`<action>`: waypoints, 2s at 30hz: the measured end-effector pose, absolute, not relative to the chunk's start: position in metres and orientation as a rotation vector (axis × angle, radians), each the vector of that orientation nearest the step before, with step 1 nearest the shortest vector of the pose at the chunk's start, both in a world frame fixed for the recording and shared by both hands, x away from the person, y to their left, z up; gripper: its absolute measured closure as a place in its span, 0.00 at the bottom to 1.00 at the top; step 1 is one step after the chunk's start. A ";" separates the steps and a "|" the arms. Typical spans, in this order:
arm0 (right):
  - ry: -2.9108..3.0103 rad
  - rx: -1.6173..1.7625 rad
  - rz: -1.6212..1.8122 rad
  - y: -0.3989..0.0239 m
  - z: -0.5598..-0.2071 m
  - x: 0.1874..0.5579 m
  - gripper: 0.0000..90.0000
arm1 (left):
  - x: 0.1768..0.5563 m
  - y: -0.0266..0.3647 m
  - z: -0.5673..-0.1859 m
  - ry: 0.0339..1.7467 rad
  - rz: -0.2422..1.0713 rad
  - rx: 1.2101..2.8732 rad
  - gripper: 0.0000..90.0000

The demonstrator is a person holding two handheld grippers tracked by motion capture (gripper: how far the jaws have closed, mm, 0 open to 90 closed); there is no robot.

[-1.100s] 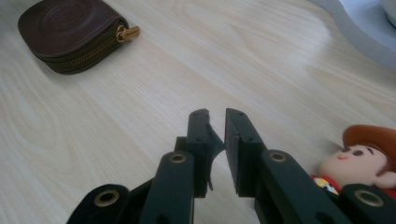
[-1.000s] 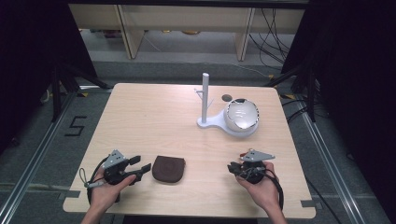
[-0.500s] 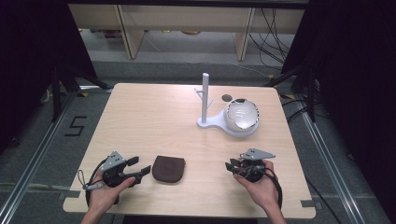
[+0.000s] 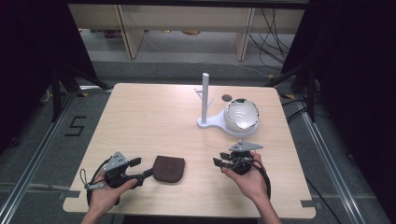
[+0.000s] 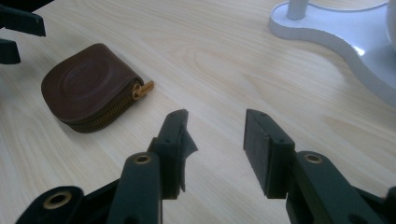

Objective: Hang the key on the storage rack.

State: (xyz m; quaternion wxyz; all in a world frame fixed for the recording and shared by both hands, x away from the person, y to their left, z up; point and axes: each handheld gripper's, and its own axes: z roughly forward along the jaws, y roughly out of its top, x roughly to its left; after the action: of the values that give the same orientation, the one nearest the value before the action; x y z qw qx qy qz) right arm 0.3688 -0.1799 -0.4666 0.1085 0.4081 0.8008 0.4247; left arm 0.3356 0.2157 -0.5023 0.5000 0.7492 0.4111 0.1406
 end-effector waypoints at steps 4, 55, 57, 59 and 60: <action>2.387 1.213 1.246 -0.164 -0.467 0.374 0.64 | 0.337 0.212 -0.501 0.985 0.326 1.828 0.31; 3.049 0.972 0.961 -0.049 -0.491 0.446 0.26 | 0.337 0.190 -0.518 0.911 0.244 2.016 0.36; 3.072 0.989 0.959 -0.049 -0.492 0.447 0.24 | 0.337 0.190 -0.518 0.918 0.232 2.029 0.36; 3.088 0.994 0.983 -0.049 -0.494 0.451 0.24 | 0.337 0.190 -0.519 0.919 0.235 2.037 0.36; 3.088 0.994 0.983 -0.049 -0.494 0.451 0.24 | 0.337 0.189 -0.520 0.914 0.238 2.027 0.36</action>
State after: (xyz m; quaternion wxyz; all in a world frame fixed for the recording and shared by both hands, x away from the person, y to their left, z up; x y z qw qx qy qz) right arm 0.4505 -0.0489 -0.4938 -0.1237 0.2911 0.9040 0.2877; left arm 0.3373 0.1893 -0.5203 0.4373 0.8151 0.3677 0.0956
